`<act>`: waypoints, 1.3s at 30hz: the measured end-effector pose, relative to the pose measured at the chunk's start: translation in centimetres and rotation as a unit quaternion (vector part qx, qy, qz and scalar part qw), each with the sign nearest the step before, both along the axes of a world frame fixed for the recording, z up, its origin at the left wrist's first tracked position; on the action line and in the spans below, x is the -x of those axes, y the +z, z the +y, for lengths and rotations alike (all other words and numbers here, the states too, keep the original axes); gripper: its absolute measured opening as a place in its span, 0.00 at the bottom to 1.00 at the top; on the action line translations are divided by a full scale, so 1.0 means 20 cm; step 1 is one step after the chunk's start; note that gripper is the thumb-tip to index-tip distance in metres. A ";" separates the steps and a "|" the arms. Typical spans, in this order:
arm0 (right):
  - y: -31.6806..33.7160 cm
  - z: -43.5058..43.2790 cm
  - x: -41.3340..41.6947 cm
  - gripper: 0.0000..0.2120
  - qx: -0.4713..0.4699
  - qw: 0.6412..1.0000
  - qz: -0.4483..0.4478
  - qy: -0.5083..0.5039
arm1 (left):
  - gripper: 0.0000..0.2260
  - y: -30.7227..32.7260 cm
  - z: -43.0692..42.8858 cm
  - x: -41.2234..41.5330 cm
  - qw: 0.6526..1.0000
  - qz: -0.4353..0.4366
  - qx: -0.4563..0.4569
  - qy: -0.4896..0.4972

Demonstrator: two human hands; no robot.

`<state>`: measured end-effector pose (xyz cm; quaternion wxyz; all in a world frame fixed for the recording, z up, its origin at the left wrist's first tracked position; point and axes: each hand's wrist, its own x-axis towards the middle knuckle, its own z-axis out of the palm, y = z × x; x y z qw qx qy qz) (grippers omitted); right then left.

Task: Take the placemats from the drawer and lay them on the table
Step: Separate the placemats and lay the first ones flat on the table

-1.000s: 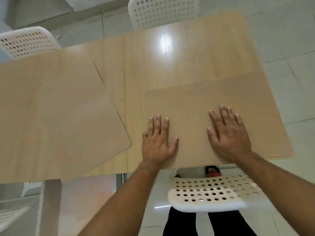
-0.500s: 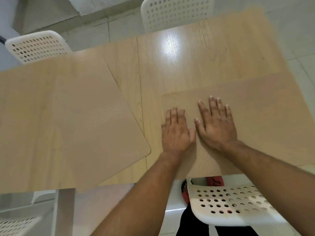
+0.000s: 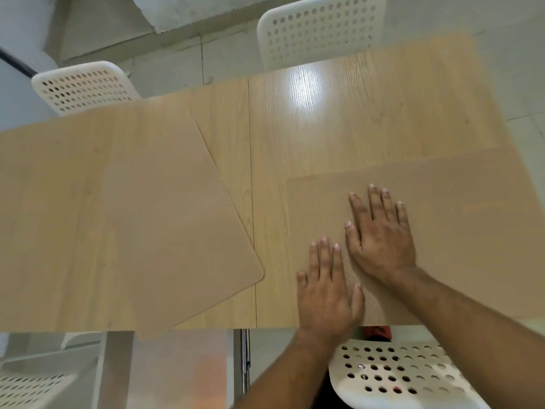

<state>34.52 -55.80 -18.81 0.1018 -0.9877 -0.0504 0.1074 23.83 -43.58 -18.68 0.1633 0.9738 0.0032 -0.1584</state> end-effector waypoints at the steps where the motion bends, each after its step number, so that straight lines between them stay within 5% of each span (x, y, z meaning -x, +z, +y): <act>1: 0.00 0.00 0.00 0.31 -0.002 1.000 0.001 0.001 | 0.33 0.01 0.00 0.00 1.000 0.000 0.007 0.003; 12: -0.01 0.00 -0.01 0.32 -0.014 1.000 -0.016 -0.002 | 0.29 0.11 -0.04 -0.68 0.998 0.019 0.061 0.018; 20: 0.00 -0.31 -0.13 0.34 0.017 1.000 -0.019 0.002 | 0.34 0.01 -0.07 -0.64 1.000 -0.005 -0.014 0.019; 28: 0.04 -0.87 -0.26 0.38 0.041 0.988 -0.010 -0.148 | 0.36 -0.04 -0.08 -0.63 0.996 -0.057 -0.069 0.017; 39: 0.03 -0.94 -0.28 0.45 0.022 0.985 -0.010 -0.171 | 0.35 -0.03 -0.11 -0.65 0.995 -0.059 -0.073 0.015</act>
